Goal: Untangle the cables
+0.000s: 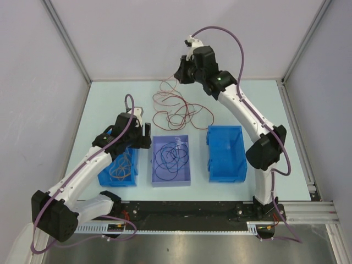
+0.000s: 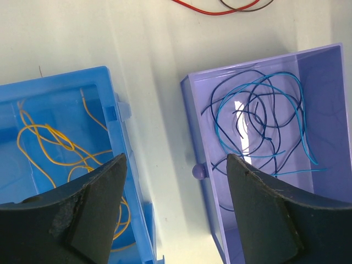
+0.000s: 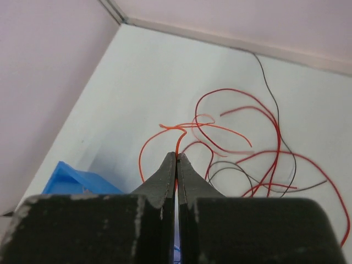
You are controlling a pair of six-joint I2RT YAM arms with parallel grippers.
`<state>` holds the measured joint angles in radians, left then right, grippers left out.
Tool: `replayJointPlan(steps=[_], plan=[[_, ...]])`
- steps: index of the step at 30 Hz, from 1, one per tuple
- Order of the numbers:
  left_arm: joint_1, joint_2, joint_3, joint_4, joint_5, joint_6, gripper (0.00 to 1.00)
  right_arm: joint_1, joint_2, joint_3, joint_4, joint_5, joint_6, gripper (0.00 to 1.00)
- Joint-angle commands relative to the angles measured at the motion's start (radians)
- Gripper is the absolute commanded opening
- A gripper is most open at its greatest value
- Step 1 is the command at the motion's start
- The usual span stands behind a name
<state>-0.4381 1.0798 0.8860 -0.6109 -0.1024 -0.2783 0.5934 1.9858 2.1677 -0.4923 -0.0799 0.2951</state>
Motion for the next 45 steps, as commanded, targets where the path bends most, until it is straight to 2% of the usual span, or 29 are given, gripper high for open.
replayJointPlan(steps=[1, 8, 13, 15, 16, 20, 23, 25, 33, 45], plan=[[0.007, -0.001, 0.004, 0.025, -0.005, 0.014, 0.79, -0.030, 0.117, -0.080, -0.083, -0.043, 0.065, 0.00], [0.007, 0.012, 0.014, 0.037, 0.024, -0.002, 0.78, -0.029, 0.160, -0.040, -0.111, -0.078, 0.061, 0.00], [0.006, 0.032, 0.068, 0.033, 0.032, -0.004, 0.78, -0.024, 0.139, 0.158, -0.134, -0.101, 0.006, 0.00], [0.007, 0.042, 0.111, 0.023, 0.026, 0.004, 0.78, 0.003, 0.069, 0.130, -0.022, -0.060, -0.033, 0.00], [0.007, 0.046, 0.123, 0.020, 0.018, 0.008, 0.78, 0.014, -0.026, 0.101, 0.033, -0.038, -0.080, 0.00], [0.007, 0.068, 0.182, 0.014, -0.029, 0.036, 0.78, 0.078, -0.239, -0.067, 0.355, 0.113, -0.187, 0.00], [0.007, 0.072, 0.189, 0.026, -0.042, 0.045, 0.78, 0.101, -0.349, -0.164, 0.516, 0.146, -0.234, 0.00], [0.007, 0.066, 0.163, 0.043, -0.040, 0.045, 0.78, 0.106, -0.381, -0.215, 0.566, 0.157, -0.241, 0.00], [0.007, 0.045, 0.100, 0.053, -0.045, 0.034, 0.77, 0.106, -0.349, -0.262, 0.460, 0.212, -0.228, 0.00], [0.006, 0.025, 0.080, 0.059, -0.045, 0.019, 0.78, 0.095, -0.315, -0.276, 0.359, 0.200, -0.182, 0.00]])
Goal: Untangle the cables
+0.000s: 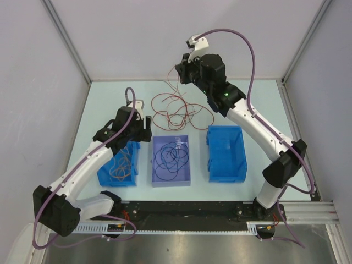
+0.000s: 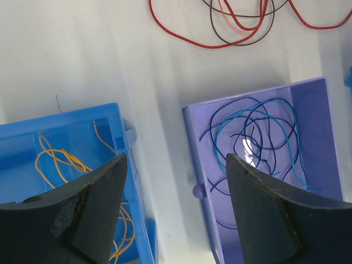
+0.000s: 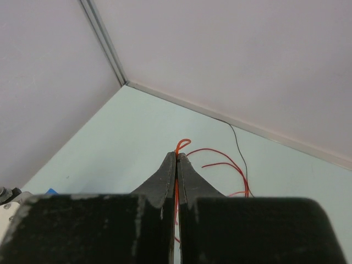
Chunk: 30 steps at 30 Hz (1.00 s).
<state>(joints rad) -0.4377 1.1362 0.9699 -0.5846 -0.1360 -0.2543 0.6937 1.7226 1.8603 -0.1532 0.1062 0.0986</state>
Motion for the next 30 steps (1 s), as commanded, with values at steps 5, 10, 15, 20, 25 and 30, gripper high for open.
replayJointPlan(steps=[5, 10, 15, 20, 25, 30], plan=[[0.007, -0.029, -0.002, 0.037, 0.013, -0.007, 0.78, -0.013, -0.066, 0.002, 0.027, 0.006, 0.016, 0.00], [0.005, -0.033, 0.015, 0.052, 0.056, -0.017, 0.78, -0.031, -0.058, -0.010, 0.009, -0.063, 0.055, 0.00], [0.007, -0.033, 0.070, 0.049, 0.079, -0.020, 0.80, -0.046, -0.055, -0.003, -0.042, -0.085, 0.069, 0.00], [0.007, -0.036, 0.108, 0.069, 0.128, -0.045, 0.82, -0.049, -0.096, -0.019, -0.063, -0.083, 0.064, 0.00], [0.007, -0.036, 0.110, 0.127, 0.220, -0.077, 0.84, -0.045, -0.182, -0.036, -0.088, -0.123, 0.033, 0.00], [0.005, -0.033, 0.113, 0.161, 0.245, -0.099, 0.85, -0.017, -0.271, -0.070, -0.112, -0.067, -0.002, 0.00]])
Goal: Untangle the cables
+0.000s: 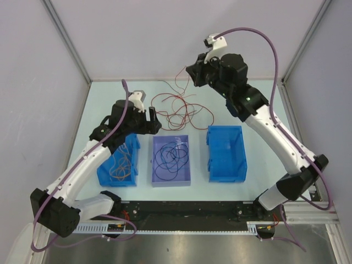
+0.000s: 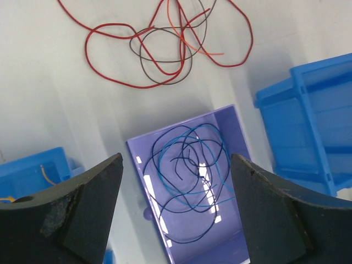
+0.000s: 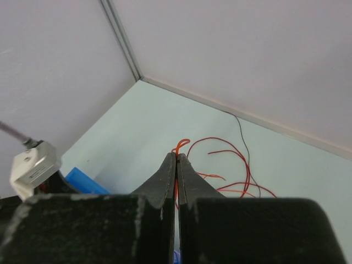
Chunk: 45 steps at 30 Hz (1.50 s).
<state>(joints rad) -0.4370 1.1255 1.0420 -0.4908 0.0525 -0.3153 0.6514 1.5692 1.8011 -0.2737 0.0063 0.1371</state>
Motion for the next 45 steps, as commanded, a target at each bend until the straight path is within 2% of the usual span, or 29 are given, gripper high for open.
replayJointPlan(steps=[1, 15, 21, 27, 39, 45], plan=[[0.006, -0.026, 0.039, 0.073, 0.059, -0.038, 0.85, 0.028, -0.150, -0.017, 0.007, 0.050, -0.048, 0.00], [0.006, -0.061, -0.046, 0.072, 0.010, -0.022, 0.86, 0.042, -0.393, -0.126, -0.056, 0.241, -0.108, 0.00], [0.006, -0.078, -0.069, 0.064, -0.006, -0.022, 0.86, 0.044, -0.469, -0.166, -0.137, 0.308, -0.102, 0.00], [0.006, -0.087, -0.080, 0.064, -0.009, -0.024, 0.85, 0.045, -0.570, -0.232, -0.243, 0.446, -0.105, 0.00], [0.006, -0.081, -0.091, 0.061, -0.022, -0.025, 0.85, 0.047, -0.644, -0.426, -0.349, 0.426, 0.064, 0.00], [0.006, -0.078, -0.092, 0.058, -0.026, -0.027, 0.85, 0.047, -0.647, -0.549, -0.337, 0.431, 0.142, 0.00]])
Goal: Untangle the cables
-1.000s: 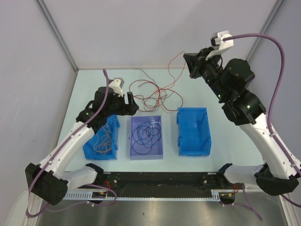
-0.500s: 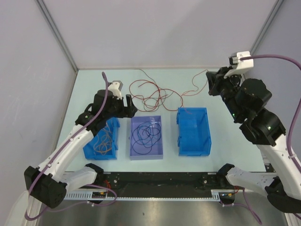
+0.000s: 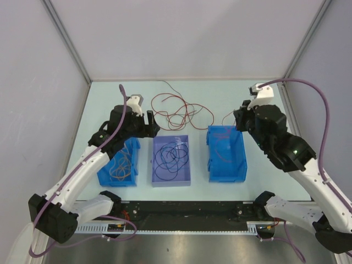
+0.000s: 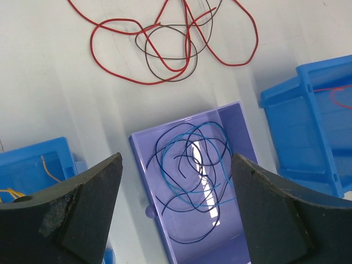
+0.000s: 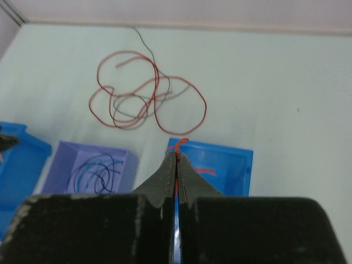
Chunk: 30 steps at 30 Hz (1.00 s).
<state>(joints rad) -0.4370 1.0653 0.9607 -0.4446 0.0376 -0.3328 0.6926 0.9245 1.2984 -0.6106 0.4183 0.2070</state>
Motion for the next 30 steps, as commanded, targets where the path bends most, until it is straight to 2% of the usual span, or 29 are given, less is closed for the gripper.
replayJointPlan(steps=[1, 9, 18, 21, 22, 24, 30], plan=[[0.006, -0.016, -0.011, 0.012, -0.011, -0.009, 0.85, 0.002, -0.001, -0.072, 0.006, 0.025, 0.071, 0.00], [0.006, -0.021, -0.014, 0.009, -0.022, -0.009, 0.85, -0.021, 0.013, -0.174, 0.066, -0.006, 0.051, 0.00], [0.006, -0.011, -0.011, 0.010, -0.013, -0.009, 0.85, -0.044, 0.033, -0.280, -0.035, 0.016, 0.156, 0.00], [0.006, -0.010, -0.011, 0.009, -0.010, -0.008, 0.85, -0.045, 0.042, -0.287, -0.064, 0.025, 0.180, 0.51], [0.006, -0.007, -0.011, 0.007, -0.010, -0.008, 0.85, -0.045, 0.042, -0.287, -0.066, 0.037, 0.180, 0.73], [0.006, -0.008, -0.011, 0.009, -0.010, -0.008, 0.85, -0.060, 0.027, -0.287, -0.057, 0.051, 0.177, 0.82], [0.004, -0.007, -0.010, 0.007, -0.018, -0.006, 0.85, -0.116, 0.025, -0.286, 0.005, -0.013, 0.167, 0.83]])
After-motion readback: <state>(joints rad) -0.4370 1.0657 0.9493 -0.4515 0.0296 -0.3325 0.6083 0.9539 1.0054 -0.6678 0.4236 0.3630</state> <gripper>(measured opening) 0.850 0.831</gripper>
